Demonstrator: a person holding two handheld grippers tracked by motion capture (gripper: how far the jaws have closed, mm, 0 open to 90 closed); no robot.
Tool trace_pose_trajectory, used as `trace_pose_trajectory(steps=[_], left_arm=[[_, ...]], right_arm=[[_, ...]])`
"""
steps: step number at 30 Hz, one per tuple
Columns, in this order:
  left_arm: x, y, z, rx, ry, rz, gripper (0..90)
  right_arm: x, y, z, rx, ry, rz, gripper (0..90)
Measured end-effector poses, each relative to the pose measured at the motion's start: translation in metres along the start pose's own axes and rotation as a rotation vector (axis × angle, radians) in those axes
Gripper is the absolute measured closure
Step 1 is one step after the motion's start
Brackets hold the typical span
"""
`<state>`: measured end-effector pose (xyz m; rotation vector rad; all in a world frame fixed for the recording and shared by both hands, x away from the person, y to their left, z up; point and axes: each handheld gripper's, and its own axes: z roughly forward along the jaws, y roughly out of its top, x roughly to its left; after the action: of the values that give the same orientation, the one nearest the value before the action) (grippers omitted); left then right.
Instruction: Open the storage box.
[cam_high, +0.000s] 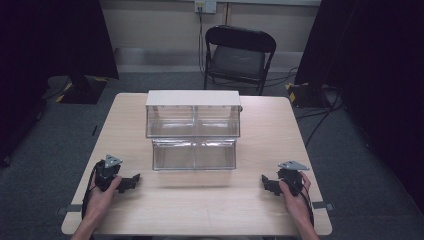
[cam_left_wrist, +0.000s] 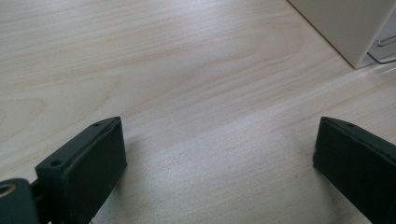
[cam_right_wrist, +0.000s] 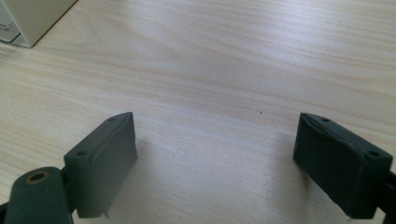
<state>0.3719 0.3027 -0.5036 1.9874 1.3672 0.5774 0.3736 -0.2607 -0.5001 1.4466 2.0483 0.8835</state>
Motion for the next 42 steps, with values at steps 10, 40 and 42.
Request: trace_pose_trajectory(steps=[10, 40, 42], left_arm=[[0.0, 0.0, 0.0, 0.0, 0.0, 0.0, 2.0], [0.0, 0.0, 0.0, 0.0, 0.0, 0.0, 2.0], [0.0, 0.0, 0.0, 0.0, 0.0, 0.0, 2.0]], right_arm=[[0.0, 0.0, 0.0, 0.002, 0.0, 0.001, 12.7], [0.028, 0.022, -0.021, -0.075, 0.131, -0.031, 14.3], [0.029, 0.023, -0.021, -0.077, 0.135, -0.035, 14.3]])
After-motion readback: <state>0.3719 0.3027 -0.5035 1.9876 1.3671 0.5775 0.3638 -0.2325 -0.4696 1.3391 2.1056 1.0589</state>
